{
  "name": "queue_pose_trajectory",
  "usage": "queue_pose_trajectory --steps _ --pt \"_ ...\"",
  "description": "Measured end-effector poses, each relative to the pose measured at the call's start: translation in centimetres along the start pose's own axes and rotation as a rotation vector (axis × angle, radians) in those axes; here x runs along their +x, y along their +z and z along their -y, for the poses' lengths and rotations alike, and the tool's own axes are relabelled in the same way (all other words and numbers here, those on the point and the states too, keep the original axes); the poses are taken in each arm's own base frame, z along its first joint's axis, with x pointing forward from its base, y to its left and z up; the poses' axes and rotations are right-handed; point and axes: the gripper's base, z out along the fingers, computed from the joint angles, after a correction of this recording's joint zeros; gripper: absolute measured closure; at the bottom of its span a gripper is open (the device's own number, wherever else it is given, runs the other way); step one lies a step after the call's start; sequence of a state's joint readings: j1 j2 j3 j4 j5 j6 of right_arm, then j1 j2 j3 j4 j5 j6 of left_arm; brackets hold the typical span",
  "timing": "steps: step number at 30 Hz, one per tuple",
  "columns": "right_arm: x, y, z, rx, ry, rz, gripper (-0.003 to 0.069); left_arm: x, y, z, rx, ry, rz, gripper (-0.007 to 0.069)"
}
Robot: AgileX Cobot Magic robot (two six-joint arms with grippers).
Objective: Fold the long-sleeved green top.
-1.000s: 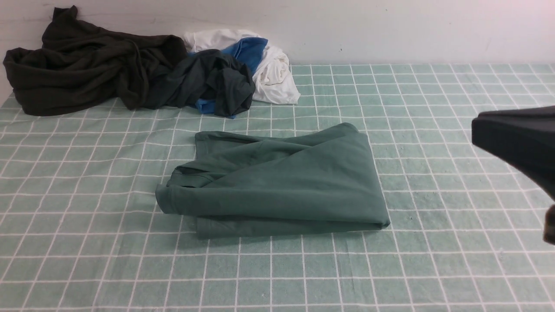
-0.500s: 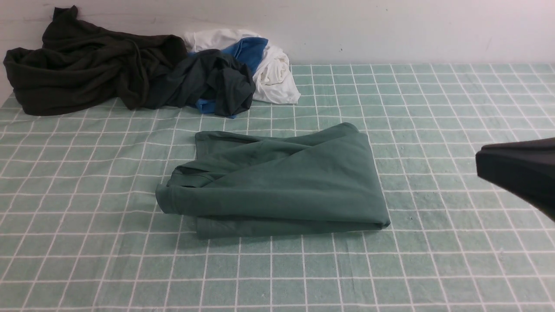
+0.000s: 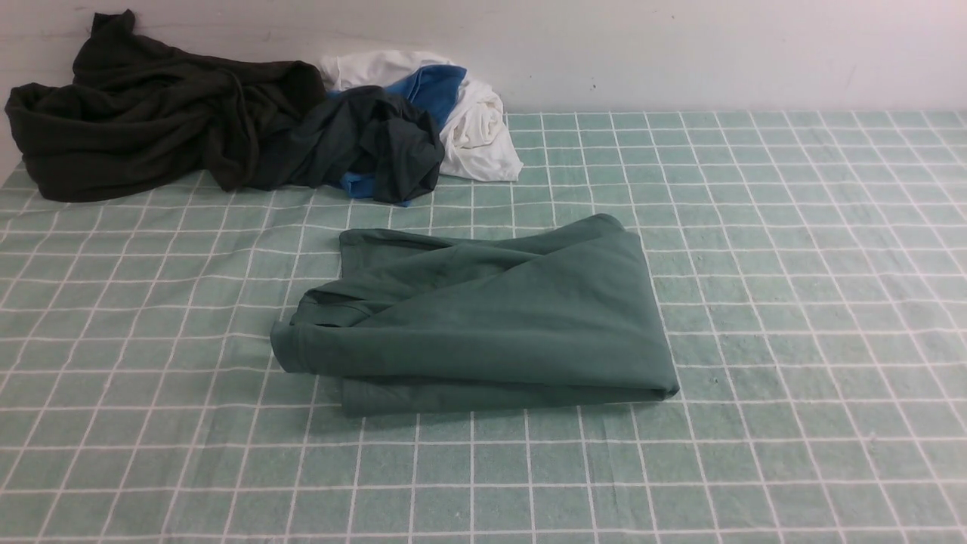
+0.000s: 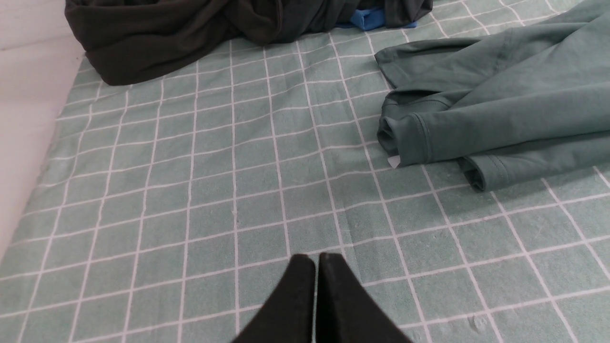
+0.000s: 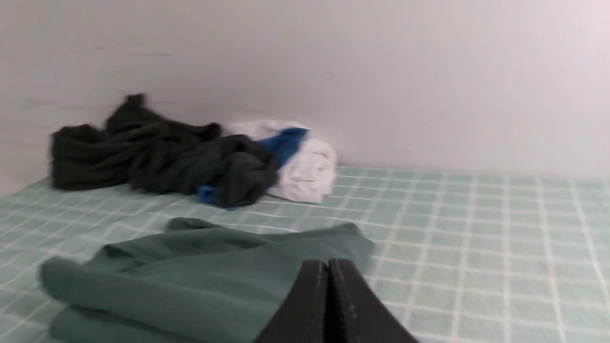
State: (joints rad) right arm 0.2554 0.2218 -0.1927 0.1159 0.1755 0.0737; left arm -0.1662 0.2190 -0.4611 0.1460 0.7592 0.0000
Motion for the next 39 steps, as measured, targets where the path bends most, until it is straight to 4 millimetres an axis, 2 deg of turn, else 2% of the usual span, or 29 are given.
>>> queue_pose_trajectory --steps 2,6,11,17,39 --pt "2.8 -1.0 1.4 0.137 0.048 0.032 0.0673 0.0 0.0 0.0 0.000 0.000 0.000 0.0628" --pt "5.8 -1.6 2.5 0.264 0.041 0.029 0.0673 0.0 0.0 0.0 0.000 0.000 0.000 0.0628" --pt "6.8 -1.9 3.0 0.339 0.035 -0.061 0.0673 0.0 0.0 0.0 -0.001 0.001 -0.001 0.0628" --pt "7.1 -1.9 3.0 0.346 -0.012 -0.103 0.0673 0.0 0.0 0.0 -0.001 0.001 -0.001 0.0628" --pt "7.2 -1.9 3.0 0.344 0.004 -0.112 0.0673 0.0 0.0 0.0 -0.001 0.001 -0.001 0.0628"
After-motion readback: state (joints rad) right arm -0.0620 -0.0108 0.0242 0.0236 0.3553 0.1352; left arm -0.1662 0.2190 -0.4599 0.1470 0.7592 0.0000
